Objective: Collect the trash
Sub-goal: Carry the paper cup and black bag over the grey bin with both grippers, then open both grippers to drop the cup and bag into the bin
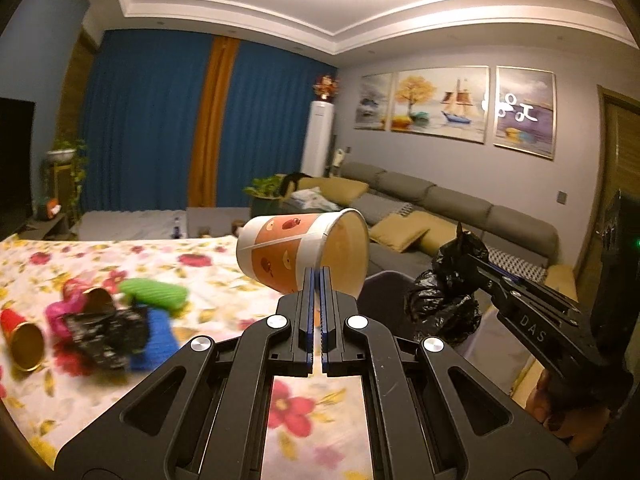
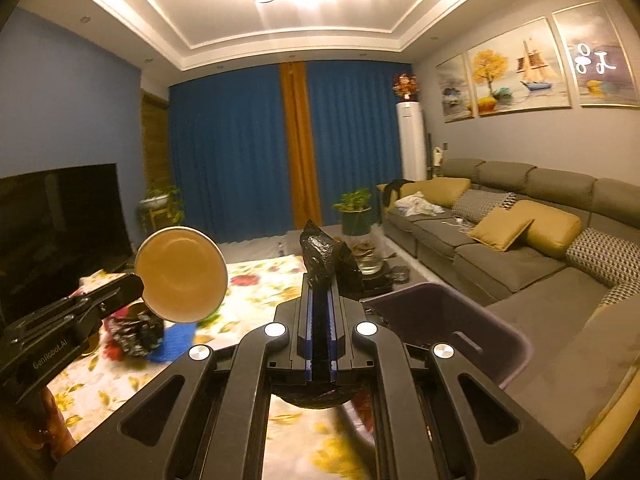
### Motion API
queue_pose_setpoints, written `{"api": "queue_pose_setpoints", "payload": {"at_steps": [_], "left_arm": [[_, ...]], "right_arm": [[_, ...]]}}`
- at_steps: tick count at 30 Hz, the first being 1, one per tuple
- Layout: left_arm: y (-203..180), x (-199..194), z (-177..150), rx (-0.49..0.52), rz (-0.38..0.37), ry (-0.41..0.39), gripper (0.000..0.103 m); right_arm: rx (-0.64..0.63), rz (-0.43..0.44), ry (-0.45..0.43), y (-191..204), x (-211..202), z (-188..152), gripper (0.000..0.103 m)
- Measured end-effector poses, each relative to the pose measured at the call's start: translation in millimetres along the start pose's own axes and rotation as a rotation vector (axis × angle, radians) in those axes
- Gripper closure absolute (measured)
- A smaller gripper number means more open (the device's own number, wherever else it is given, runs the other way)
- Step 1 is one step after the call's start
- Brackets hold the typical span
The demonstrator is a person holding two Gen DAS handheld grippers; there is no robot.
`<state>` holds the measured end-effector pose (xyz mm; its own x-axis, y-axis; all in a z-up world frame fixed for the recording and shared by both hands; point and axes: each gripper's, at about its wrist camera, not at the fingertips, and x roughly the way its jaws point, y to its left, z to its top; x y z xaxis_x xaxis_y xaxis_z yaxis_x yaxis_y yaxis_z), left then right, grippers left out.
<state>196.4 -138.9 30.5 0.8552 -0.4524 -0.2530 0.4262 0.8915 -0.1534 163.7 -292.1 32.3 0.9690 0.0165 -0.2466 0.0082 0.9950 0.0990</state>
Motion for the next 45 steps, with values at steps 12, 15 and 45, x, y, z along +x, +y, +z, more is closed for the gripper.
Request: {"api": "queue_pose_setpoints", "payload": {"at_steps": [12, 15, 45], "left_arm": [[-48.3, 63.1, -10.0, 0.041, -0.109, 0.051, 0.102], [-53.8, 74.5, -13.4, 0.044, -0.121, 0.064, 0.102], [-72.0, 142.4, -33.3, 0.034, -0.182, 0.137, 0.102]], "right_arm": [[0.046, -0.072, -0.017, -45.7, 3.3, -2.2, 0.096], [0.054, -0.076, -0.015, -48.8, 6.6, -4.3, 0.096], [0.097, -0.094, 0.006, -64.5, 34.0, -3.9, 0.096]]}}
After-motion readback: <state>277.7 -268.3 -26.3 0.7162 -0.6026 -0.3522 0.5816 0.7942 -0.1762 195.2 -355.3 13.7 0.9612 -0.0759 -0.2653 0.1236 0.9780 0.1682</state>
